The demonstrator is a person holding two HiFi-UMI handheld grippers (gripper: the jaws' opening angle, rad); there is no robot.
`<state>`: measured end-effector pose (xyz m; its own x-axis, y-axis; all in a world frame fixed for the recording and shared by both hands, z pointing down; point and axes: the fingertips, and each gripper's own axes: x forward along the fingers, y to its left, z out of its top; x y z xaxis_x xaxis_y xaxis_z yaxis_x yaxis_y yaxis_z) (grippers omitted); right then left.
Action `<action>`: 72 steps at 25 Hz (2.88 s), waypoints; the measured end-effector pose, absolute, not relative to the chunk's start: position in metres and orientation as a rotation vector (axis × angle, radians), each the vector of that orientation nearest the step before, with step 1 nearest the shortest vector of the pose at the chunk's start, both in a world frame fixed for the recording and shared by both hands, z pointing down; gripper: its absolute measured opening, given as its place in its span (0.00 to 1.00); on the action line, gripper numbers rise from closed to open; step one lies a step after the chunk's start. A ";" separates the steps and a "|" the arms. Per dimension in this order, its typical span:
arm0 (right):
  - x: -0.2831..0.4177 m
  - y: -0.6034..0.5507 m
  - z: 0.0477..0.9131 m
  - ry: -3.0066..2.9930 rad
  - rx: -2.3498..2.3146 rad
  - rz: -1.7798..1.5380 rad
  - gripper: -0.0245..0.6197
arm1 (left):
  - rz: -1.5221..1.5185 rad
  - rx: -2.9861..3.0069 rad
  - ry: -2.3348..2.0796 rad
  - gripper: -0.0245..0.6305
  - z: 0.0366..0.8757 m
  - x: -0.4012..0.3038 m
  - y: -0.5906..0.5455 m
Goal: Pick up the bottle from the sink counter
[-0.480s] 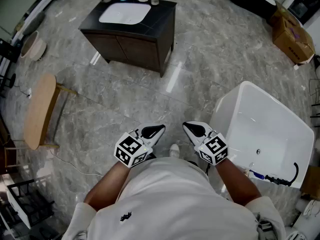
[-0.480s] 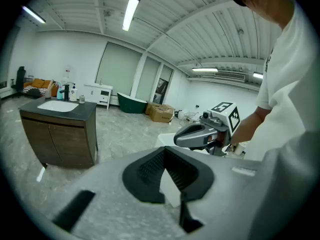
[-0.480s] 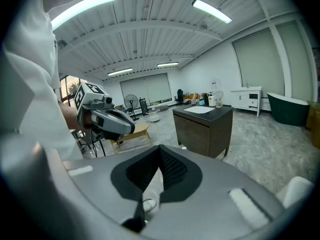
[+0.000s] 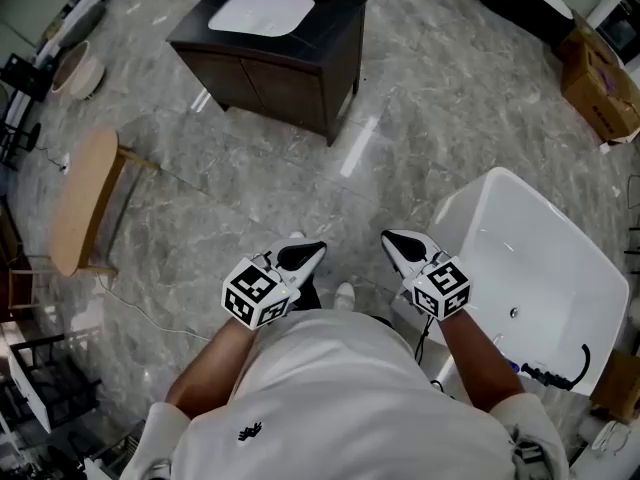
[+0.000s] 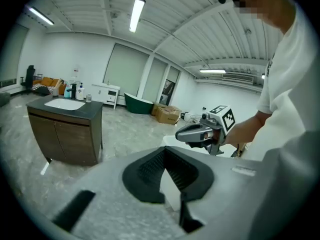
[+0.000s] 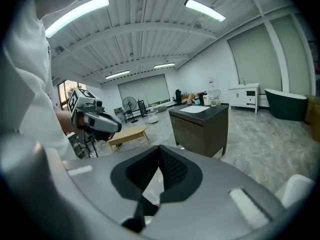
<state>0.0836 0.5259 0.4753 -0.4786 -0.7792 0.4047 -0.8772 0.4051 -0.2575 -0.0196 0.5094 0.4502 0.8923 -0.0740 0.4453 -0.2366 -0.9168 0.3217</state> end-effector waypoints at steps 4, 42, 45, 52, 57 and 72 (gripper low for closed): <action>0.101 0.484 0.473 -2.441 1.492 0.609 0.20 | 0.580 2.681 -0.238 0.05 0.449 -0.013 0.473; 0.163 -0.047 0.461 -2.356 1.509 0.430 0.32 | 0.454 2.696 -0.414 0.05 0.430 -0.017 0.027; 0.183 -0.092 0.469 -2.367 1.484 0.433 0.32 | 0.449 2.688 -0.473 0.05 0.426 -0.002 -0.009; 0.228 -0.184 0.491 -2.371 1.414 0.428 0.34 | 0.454 2.641 -0.584 0.05 0.423 0.033 -0.080; 0.260 -0.248 0.511 -2.365 1.397 0.421 0.38 | 0.470 2.600 -0.642 0.05 0.426 0.056 -0.114; 0.339 -0.403 0.607 -2.252 1.485 0.535 0.52 | 0.490 2.503 -0.778 0.05 0.439 0.084 -0.183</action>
